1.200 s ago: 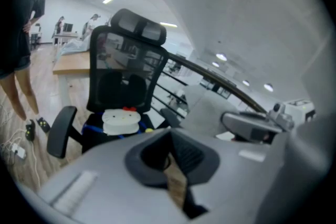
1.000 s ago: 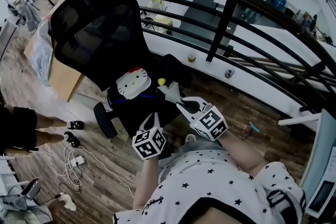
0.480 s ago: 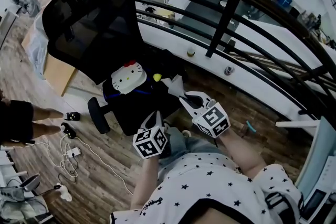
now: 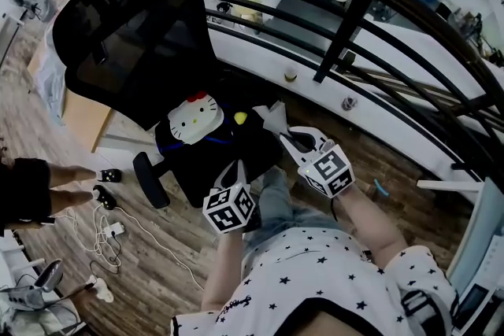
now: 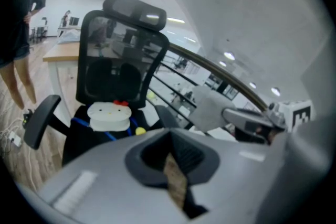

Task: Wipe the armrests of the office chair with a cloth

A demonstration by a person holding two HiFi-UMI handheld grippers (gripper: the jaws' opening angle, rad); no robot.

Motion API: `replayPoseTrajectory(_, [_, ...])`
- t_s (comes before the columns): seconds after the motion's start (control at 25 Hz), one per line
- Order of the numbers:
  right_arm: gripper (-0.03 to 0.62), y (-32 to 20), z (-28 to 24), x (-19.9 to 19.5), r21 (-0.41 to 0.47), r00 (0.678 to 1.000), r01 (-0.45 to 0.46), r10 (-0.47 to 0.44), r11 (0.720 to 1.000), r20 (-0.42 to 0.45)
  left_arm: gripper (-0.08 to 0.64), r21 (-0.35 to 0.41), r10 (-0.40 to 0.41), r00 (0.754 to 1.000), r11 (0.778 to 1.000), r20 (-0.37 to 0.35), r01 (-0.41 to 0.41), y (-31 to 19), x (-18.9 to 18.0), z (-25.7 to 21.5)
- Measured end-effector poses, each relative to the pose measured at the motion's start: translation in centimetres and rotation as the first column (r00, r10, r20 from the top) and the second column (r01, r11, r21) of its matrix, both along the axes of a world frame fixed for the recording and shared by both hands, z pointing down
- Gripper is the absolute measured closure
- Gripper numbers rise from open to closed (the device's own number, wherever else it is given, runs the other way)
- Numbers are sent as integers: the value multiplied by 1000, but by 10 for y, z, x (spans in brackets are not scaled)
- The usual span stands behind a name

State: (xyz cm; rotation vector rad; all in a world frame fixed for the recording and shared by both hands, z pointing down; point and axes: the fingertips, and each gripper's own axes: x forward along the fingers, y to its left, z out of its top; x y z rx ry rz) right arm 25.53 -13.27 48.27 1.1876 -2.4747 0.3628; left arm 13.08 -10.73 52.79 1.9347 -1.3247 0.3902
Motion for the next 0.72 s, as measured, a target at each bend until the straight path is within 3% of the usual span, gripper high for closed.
replayPoseTrajectory(0.72, [566, -123, 53, 7, -33, 995, 36, -39, 999, -93, 554, -74, 66, 998, 995, 22, -64, -81, 9, 36])
